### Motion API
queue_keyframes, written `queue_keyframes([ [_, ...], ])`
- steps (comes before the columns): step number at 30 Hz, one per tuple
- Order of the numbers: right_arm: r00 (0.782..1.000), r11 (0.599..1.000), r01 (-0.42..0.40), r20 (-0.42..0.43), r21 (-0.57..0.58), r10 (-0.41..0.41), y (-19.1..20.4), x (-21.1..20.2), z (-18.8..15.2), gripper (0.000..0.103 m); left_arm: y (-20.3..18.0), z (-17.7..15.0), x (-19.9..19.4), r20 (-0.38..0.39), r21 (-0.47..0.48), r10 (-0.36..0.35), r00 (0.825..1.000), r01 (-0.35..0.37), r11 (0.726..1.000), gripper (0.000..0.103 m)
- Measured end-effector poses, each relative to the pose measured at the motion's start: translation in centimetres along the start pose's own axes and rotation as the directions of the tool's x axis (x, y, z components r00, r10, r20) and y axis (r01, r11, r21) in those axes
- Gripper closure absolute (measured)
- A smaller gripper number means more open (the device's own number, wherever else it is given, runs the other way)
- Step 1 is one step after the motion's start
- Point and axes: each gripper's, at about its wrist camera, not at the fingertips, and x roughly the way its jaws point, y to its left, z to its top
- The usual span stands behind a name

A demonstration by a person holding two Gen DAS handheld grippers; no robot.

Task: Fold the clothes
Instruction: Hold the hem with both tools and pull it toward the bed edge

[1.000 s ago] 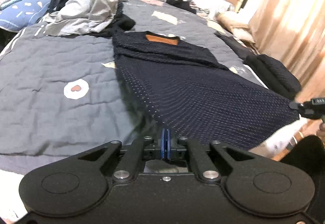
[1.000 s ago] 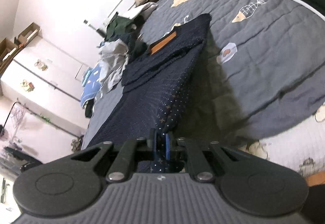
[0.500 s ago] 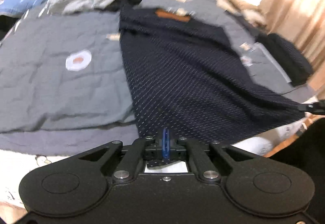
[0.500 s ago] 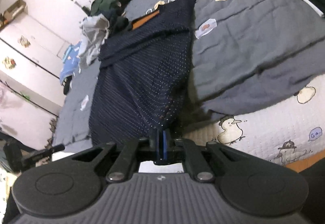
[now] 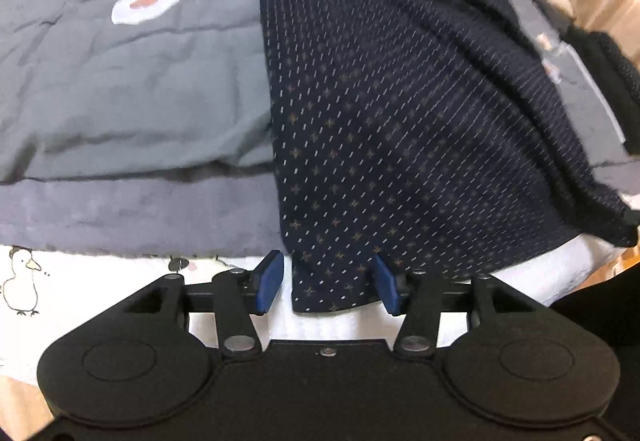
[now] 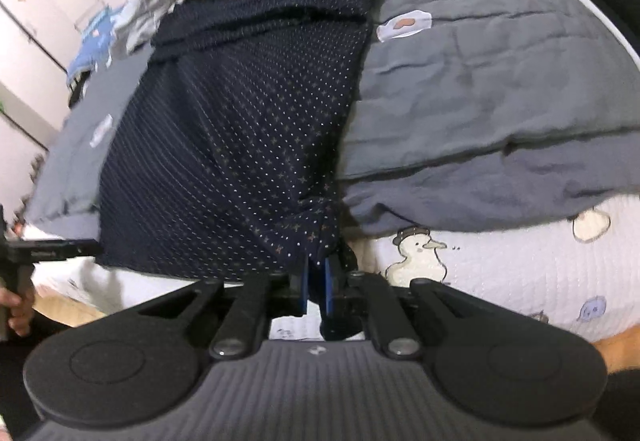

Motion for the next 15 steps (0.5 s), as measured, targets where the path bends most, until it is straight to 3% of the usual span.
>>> queue_keyframes([
  [1, 1.0, 1.0, 0.01, -0.004, -0.014, -0.011, 0.1, 0.3, 0.1, 0.095, -0.1, 0.0, 0.2, -0.002, 0.007, 0.008, 1.0, -0.008, 1.0, 0.053],
  [6, 0.999, 0.998, 0.046, -0.02, -0.04, -0.047, 0.3, 1.4, 0.2, 0.095, 0.2, 0.0, 0.8, -0.003, 0.009, 0.026, 1.0, -0.026, 1.0, 0.028],
  [13, 0.997, 0.998, 0.055, -0.045, -0.04, -0.057, 0.3, 2.2, 0.1, 0.094, -0.2, 0.1, 1.2, -0.013, 0.041, 0.069, 0.997, -0.069, 0.997, 0.027],
  [15, 0.997, 0.998, 0.054, -0.047, -0.039, -0.056, 0.2, 2.2, 0.1, 0.093, -0.1, 0.1, 1.4, -0.032, 0.028, 0.064, 0.997, -0.063, 0.998, 0.038],
])
